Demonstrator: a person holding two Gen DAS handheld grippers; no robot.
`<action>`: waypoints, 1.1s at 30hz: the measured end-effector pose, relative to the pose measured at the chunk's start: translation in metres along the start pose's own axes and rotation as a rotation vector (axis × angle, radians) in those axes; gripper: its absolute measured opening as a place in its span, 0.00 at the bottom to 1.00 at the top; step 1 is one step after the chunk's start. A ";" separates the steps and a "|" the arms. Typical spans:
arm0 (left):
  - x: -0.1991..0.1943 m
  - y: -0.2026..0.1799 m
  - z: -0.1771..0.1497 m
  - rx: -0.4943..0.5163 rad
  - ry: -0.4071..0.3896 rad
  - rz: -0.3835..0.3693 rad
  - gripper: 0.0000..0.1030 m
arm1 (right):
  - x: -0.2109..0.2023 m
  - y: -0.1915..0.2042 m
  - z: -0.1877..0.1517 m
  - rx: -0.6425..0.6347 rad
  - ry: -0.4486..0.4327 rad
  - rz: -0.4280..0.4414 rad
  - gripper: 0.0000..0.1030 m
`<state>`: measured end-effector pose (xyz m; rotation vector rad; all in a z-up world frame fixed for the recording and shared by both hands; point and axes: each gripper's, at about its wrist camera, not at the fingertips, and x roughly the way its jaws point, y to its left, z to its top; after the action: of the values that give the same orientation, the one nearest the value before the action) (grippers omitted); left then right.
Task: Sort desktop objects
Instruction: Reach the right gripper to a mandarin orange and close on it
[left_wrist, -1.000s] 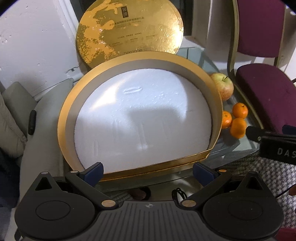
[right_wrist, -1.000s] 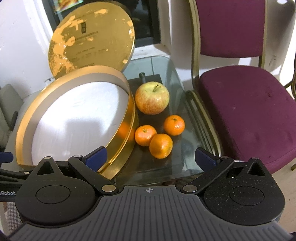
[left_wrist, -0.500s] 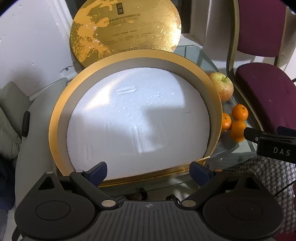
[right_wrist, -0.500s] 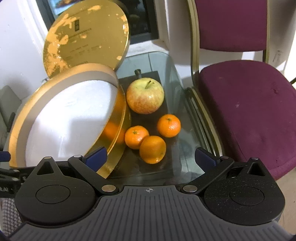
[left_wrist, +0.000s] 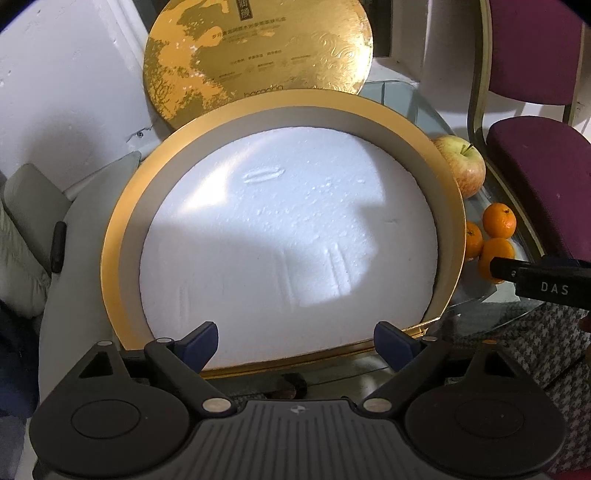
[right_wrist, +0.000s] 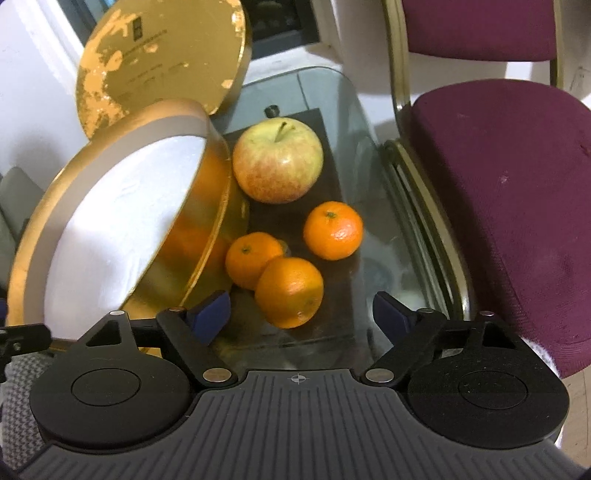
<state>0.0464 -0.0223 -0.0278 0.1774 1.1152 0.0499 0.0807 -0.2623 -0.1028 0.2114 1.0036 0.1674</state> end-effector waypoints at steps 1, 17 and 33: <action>0.000 -0.001 0.000 0.001 -0.001 0.000 0.88 | 0.002 -0.001 0.001 0.000 0.005 0.006 0.86; 0.007 -0.006 0.001 0.006 0.027 0.013 0.89 | 0.024 -0.010 0.007 -0.088 0.050 0.143 0.76; 0.010 -0.005 -0.002 0.007 0.046 0.015 0.89 | 0.037 -0.002 0.002 -0.176 0.057 0.142 0.62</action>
<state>0.0490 -0.0260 -0.0384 0.1917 1.1598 0.0639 0.1023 -0.2561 -0.1322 0.1171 1.0243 0.3915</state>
